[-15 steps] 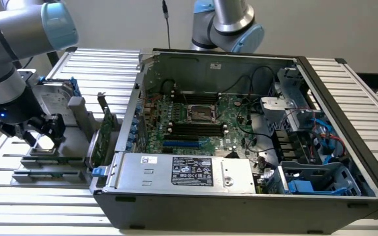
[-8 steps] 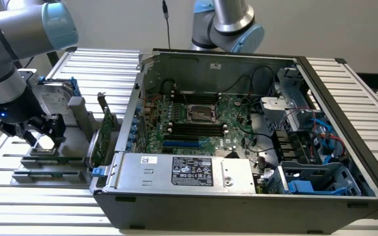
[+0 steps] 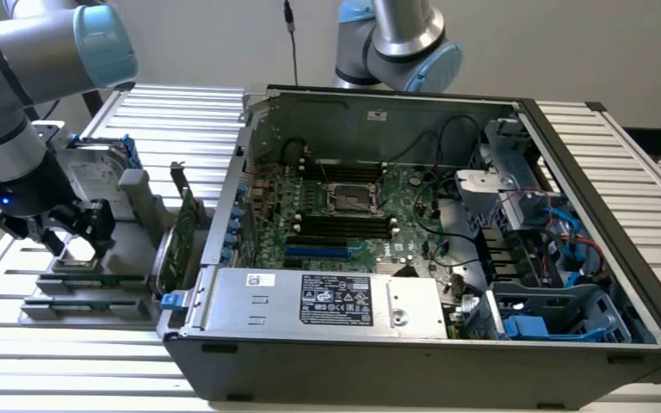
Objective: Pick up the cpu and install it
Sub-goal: 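Pick up the cpu and move it towards the insertion slot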
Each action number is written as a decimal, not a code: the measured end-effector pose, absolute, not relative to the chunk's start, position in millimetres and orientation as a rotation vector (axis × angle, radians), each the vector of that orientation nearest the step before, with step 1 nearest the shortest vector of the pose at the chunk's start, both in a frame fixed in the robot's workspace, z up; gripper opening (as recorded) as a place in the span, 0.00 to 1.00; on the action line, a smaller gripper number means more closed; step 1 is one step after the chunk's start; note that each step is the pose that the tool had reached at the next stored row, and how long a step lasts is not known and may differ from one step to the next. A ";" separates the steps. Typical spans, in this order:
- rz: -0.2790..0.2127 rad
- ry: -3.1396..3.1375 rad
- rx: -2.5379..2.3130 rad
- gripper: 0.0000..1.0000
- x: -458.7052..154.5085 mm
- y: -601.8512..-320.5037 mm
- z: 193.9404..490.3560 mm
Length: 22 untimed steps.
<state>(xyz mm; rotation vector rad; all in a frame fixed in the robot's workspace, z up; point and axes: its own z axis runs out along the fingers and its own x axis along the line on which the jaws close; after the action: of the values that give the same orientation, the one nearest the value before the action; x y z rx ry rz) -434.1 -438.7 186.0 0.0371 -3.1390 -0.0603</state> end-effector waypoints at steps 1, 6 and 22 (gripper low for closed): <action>-0.060 -3.139 0.036 0.67 -434.1 -438.7 186.0; -0.060 -3.139 0.033 0.58 -434.1 -438.7 186.0; -0.063 -3.135 0.031 0.55 -434.1 -438.7 194.9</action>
<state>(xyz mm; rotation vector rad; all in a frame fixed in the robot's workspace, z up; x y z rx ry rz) -434.1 -438.7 194.9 0.0307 -3.1347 -0.0631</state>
